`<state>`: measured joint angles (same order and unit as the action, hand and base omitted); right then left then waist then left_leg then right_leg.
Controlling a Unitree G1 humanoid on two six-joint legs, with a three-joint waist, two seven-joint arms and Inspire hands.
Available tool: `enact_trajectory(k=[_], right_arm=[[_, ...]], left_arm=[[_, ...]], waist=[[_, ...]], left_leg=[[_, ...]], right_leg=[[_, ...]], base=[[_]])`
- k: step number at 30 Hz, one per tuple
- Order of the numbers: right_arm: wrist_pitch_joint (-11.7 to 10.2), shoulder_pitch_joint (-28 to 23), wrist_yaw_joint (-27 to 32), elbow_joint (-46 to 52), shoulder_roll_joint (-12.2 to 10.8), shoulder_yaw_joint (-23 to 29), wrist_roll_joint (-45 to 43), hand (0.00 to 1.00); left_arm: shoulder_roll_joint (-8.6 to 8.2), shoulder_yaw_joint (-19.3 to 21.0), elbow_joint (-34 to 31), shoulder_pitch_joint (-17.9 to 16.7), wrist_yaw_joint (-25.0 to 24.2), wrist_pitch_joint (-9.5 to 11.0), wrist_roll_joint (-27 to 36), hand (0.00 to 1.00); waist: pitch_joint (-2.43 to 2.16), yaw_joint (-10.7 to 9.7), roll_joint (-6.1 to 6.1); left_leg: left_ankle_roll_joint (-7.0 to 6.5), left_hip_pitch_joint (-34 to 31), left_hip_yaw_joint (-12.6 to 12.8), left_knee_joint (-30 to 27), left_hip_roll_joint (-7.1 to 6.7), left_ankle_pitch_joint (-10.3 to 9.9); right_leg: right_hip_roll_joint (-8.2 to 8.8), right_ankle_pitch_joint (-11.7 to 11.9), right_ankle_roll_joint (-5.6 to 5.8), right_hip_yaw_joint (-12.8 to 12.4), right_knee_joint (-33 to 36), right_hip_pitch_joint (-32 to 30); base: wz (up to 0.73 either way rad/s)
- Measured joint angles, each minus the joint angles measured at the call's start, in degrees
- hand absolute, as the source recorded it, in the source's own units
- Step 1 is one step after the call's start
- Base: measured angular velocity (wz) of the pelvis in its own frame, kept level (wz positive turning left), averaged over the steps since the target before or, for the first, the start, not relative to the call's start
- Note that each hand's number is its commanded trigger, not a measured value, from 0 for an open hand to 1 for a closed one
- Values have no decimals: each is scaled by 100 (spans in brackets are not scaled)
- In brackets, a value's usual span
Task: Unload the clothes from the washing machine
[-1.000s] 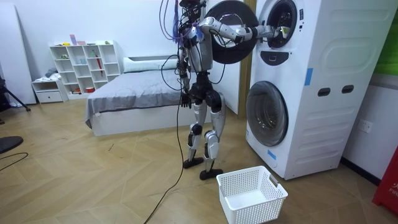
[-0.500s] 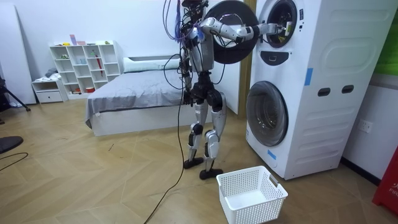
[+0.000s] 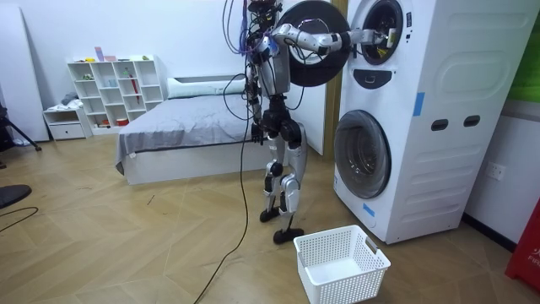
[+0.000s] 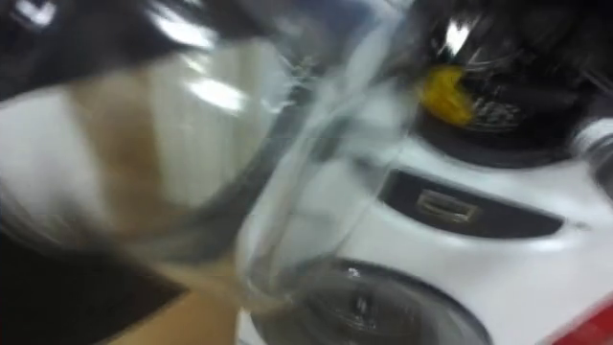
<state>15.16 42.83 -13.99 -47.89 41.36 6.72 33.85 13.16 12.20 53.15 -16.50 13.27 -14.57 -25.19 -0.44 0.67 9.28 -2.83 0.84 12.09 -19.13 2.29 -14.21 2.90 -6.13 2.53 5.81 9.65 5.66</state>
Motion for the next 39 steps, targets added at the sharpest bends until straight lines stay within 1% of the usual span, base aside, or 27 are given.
enact_trajectory(k=[1, 3, 4, 5, 6, 7, 9, 10, 11, 14, 17, 18, 21, 23, 24, 26, 28, 30, 32, 37, 39], right_arm=[[0, 1, -5, 8, -4, -10, -92, 0], [-9, 24, -9, 121, -17, -104, -601, 0], [-8, 62, -13, 127, -24, -118, -731, 0], [-8, 114, -26, 132, -28, -199, -846, 0], [-8, 119, -38, 189, -28, -318, -956, 0], [-8, 119, -44, 229, -29, -357, -1013, 0], [-7, 119, -51, 422, -30, -591, -1409, 0], [-7, 119, -51, 454, -30, -655, -1536, 0], [-3, 122, -49, 541, -32, -798, -1877, 0], [1, 189, -5, 645, -38, -1016, -2550, 0], [0, 322, 14, 682, -38, -1086, -3221, 0], [0, 326, 17, 744, -38, -1113, -3460, 0], [-1, 373, 23, 826, -38, -1202, -3844, 0], [-1, 398, 25, 826, -37, -1243, -4018, 0], [-1, 398, 34, 825, -37, -1243, -4118, 0], [-1, 398, 34, 825, -38, -1243, -4248, 0], [0, 398, 34, 825, -37, -1243, -4349, 0], [0, 398, 32, 823, -38, -1243, -4360, 0], [0, 398, 23, 820, -38, -1243, -4415, 0], [17, 398, 12, 816, -38, -1243, -4575, 0], [84, 398, 7, 807, -38, -1242, -4677, 0]], left_arm=[[-7, -1, 0, -8, -4, -18, 1, 0], [-4, 4, -4, 11, -20, -10, -4, 0], [-4, 3, -6, 23, -22, -3, -5, 0], [-6, 0, -6, 37, -36, -1, -2, 0], [-15, -2, -7, 29, -39, -3, -5, 0], [-26, 1, -7, 34, -39, -6, -9, 0], [-59, 2, -9, 47, -46, -16, -20, 0], [-59, 2, -10, 47, -47, -23, -21, 0], [-59, 2, -10, 56, -47, -53, -22, 0], [-59, -1, -9, 77, -60, -147, -17, 0], [-59, -2, -8, 76, -164, -155, 15, 0], [-62, -4, -9, 77, -177, -154, 62, 0], [-63, -7, -11, 82, -228, -145, 94, 0], [-61, -7, -12, 101, -229, -145, 95, 0], [-61, -7, -11, 119, -229, -144, 95, 0], [-60, -5, -10, 137, -249, -143, 92, 0], [-60, -6, -7, 130, -277, -144, 92, 0], [-54, -4, -6, 137, -295, -147, 92, 0], [-42, -4, 1, 171, -367, -148, 91, 0], [-39, -1, 47, 245, -474, -147, 92, 0], [-41, 0, 62, 249, -517, -145, 98, 0]], waist=[[-4, 11, -10], [3, 105, -30], [2, 117, -30], [1, 126, -54], [-7, 135, -80], [-16, 150, -77], [-30, 270, -114], [-34, 297, -120], [-35, 319, -128], [-45, 417, -110], [-44, 436, -107], [-45, 428, -105], [-44, 430, -93], [-34, 417, -77], [-20, 429, -53], [-2, 457, -23], [-8, 467, 1], [-8, 465, 28], [-10, 466, 45], [-13, 470, 52], [-12, 507, 50]], left_leg=[[-1, 24, 1, 24, -1, -1], [-26, 60, -6, 156, -34, 9], [-40, 63, -10, 184, -40, 17], [-73, 76, -24, 225, -37, 37], [-75, 106, -30, 272, -30, 55], [-66, 120, -30, 284, -23, 61], [-14, 183, -3, 370, -11, 102], [-5, 189, -3, 387, -10, 110], [12, 185, -23, 432, -8, 134], [58, 209, -20, 508, -10, 194], [99, 196, -33, 522, 1, 218], [115, 197, -50, 531, 1, 228], [146, 185, -106, 551, 3, 246], [163, 169, -151, 555, 7, 256], [169, 169, -162, 555, 8, 258], [182, 164, -192, 555, 10, 265], [193, 159, -206, 553, 13, 271], [197, 159, -302, 554, 5, 269], [201, 158, -326, 556, 8, 267], [204, 163, -340, 568, 11, 265], [206, 177, -342, 569, 11, 264]], right_leg=[[2, 15, -4, 69, -6, 6], [-5, 19, -9, 78, -96, 26], [-4, 16, -7, 86, -115, 27], [-14, 14, -5, 132, -121, 31], [-22, 8, -5, 186, -116, 41], [-29, 7, -5, 221, -106, 43], [-56, 6, -7, 259, -101, 37], [-58, 6, -7, 291, -102, 38], [-60, -3, -20, 363, -97, 40], [-68, -37, -75, 383, -99, 21], [-103, -46, -91, 404, -100, 15], [-113, -52, -101, 445, -100, 21], [-123, -84, -152, 532, -96, 25], [-135, -97, -171, 551, -96, 29], [-140, -114, -195, 556, -97, 36], [-150, -121, -204, 563, -96, 34], [-159, -122, -204, 571, -95, 31], [-172, -122, -204, 568, -93, 25], [-179, -122, -204, 567, -94, 25], [-189, -122, -205, 556, -94, 10], [-191, -122, -205, 554, -94, 7]], base=[[-15], [-8], [0], [4], [4], [-4], [-17], [-10], [0], [-1], [0], [4], [7], [11], [6], [2], [0], [0], [0], [-2], [-7]])
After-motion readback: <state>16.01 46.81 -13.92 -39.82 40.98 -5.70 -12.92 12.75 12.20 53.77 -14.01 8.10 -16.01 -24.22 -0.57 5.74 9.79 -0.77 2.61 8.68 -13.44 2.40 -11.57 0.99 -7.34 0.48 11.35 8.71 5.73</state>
